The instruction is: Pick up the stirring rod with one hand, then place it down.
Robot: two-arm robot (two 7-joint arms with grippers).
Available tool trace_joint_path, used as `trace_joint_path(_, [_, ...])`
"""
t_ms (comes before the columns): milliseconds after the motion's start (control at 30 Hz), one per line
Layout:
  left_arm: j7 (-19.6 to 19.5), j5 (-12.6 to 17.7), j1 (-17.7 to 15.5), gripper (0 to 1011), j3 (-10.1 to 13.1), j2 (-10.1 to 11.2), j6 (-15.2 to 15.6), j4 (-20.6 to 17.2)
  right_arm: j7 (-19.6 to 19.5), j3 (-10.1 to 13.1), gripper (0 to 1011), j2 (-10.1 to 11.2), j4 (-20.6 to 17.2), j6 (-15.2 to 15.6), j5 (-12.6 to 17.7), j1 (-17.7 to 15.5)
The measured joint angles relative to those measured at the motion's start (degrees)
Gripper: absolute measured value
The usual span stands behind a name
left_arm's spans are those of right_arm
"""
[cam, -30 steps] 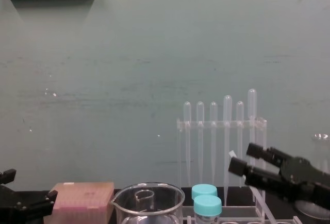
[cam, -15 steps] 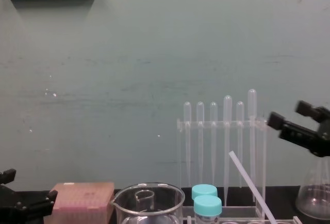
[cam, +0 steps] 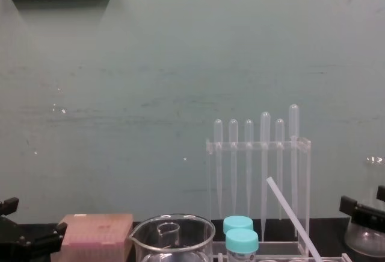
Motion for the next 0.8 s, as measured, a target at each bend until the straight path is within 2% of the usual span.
trace_joint_path(800, [0.00,0.00,0.00,1000,0.00,0.00,0.00,0.00,0.76,-0.10,1000,-0.07,0.42,-1.95,0.10,0.59])
